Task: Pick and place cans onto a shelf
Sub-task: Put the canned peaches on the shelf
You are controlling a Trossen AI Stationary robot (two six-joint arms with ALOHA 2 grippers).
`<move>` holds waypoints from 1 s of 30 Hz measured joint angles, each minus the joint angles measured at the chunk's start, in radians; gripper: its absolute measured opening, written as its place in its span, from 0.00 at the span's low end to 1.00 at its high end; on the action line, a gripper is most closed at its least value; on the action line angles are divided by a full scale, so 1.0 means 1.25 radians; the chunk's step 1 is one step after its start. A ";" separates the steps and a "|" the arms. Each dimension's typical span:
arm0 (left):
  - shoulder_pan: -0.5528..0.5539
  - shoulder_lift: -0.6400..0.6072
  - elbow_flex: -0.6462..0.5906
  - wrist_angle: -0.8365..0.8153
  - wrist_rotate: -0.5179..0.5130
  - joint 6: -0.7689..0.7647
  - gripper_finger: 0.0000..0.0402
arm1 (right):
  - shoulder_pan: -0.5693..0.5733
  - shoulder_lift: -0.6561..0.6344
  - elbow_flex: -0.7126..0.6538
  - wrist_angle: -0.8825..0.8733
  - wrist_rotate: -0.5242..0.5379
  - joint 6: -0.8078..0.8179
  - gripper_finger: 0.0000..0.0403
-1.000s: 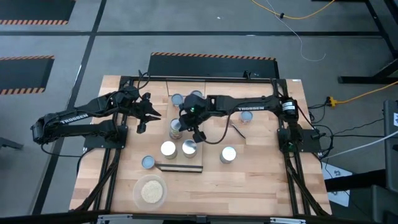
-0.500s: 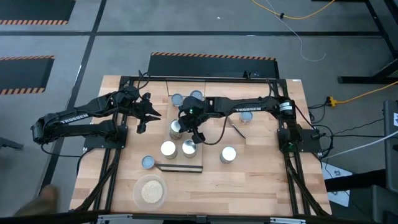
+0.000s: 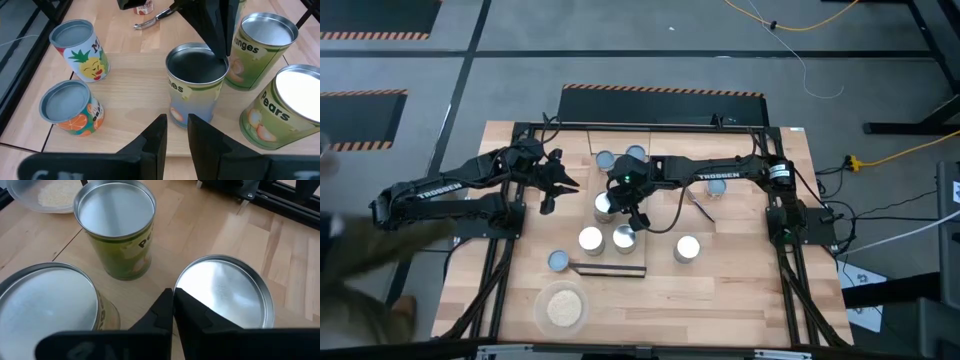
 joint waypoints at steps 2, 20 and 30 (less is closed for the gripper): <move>0.000 0.000 0.000 0.000 0.000 0.000 0.17 | 0.000 0.000 0.000 0.000 0.000 0.000 0.05; 0.000 0.000 0.000 0.000 0.000 0.000 0.17 | 0.000 0.000 0.000 0.002 0.000 0.000 0.20; 0.000 0.000 0.000 0.007 0.014 0.000 0.17 | 0.000 -0.070 -0.001 -0.066 0.001 -0.001 0.21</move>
